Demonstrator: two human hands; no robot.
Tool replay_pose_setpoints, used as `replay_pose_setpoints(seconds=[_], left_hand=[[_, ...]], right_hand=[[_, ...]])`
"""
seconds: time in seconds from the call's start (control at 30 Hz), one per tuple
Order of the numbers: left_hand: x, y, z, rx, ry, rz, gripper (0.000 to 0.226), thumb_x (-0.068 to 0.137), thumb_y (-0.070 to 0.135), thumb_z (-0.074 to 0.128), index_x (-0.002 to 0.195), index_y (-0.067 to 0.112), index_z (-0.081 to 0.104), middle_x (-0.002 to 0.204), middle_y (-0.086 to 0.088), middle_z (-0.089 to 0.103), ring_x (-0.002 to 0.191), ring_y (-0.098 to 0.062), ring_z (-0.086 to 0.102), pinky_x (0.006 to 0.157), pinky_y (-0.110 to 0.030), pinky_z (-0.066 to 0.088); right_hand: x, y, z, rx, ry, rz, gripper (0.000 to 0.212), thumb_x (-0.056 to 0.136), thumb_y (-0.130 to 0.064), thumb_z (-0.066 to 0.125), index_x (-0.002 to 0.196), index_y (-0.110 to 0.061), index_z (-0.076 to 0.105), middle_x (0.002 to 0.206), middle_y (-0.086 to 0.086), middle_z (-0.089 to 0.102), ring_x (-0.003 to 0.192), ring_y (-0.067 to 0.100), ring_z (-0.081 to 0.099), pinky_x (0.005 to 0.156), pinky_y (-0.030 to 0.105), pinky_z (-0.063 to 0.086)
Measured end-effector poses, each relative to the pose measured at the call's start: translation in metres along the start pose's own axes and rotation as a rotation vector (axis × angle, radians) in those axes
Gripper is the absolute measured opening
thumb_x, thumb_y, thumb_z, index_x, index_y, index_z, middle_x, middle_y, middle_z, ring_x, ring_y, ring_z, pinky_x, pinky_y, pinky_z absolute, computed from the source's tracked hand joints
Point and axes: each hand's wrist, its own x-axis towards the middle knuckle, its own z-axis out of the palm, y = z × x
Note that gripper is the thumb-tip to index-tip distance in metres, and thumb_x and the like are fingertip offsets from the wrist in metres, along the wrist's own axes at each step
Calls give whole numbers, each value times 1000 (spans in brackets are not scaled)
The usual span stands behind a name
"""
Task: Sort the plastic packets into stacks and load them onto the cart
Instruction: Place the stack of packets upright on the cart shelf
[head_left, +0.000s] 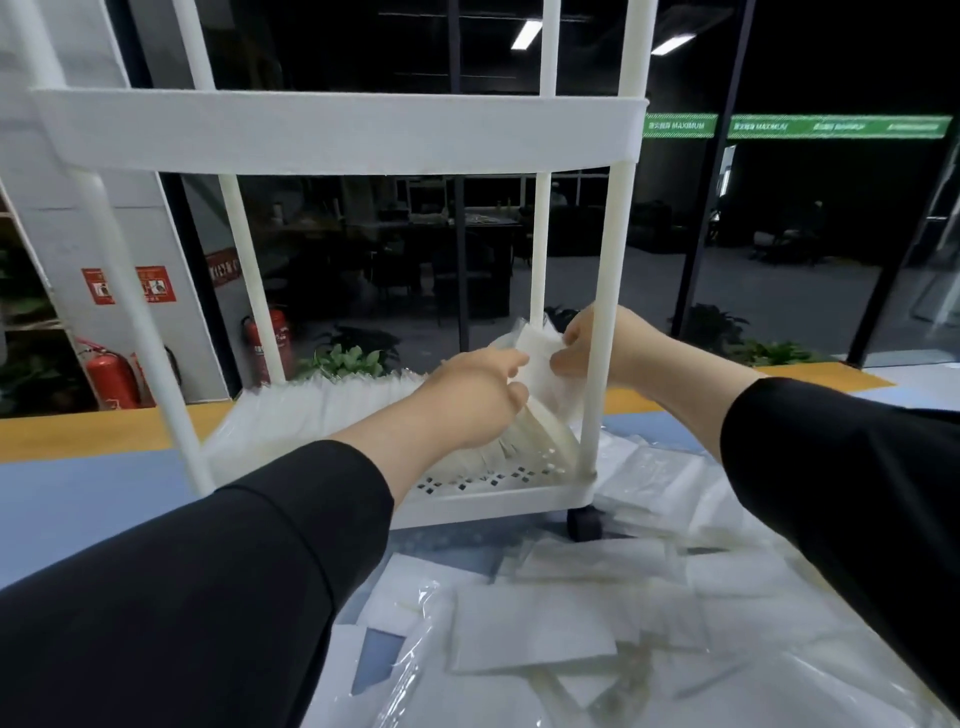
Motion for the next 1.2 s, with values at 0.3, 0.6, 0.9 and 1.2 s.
replay_pose_setpoints(seconds=[0.3, 0.6, 0.9, 1.2], left_hand=[[3, -2, 8, 15, -10, -63, 47, 103, 29, 40, 150, 31, 41, 136, 10, 58, 120, -20, 57, 91, -34, 51], [11, 5, 10, 128, -72, -83, 41, 111, 32, 26, 138, 31, 56, 141, 4, 54, 135, -28, 45, 112, -42, 38], [21, -2, 19, 333, -50, -72, 60, 107, 54, 19, 155, 20, 29, 161, -1, 34, 147, -24, 32, 116, -47, 29], [22, 1, 18, 323, -119, -65, 48, 111, 38, 12, 153, 30, 34, 159, -1, 36, 151, -25, 26, 122, -52, 18]], right_hand=[[-12, 9, 4, 242, -216, -19, 38, 95, -39, 67, 68, -15, 55, 58, -5, 62, 44, 6, 59, 44, 16, 46], [-15, 20, 11, 210, -193, -71, 30, 96, -29, 67, 104, 0, 71, 97, 16, 75, 87, 28, 74, 71, 32, 62], [-11, 29, 18, 153, -103, -191, 46, 92, -32, 72, 135, -19, 59, 121, 0, 63, 109, 17, 62, 91, 27, 48], [-10, 32, 29, 315, -93, -199, 22, 101, -11, 58, 90, -23, 74, 82, -2, 70, 73, 7, 66, 65, 12, 50]])
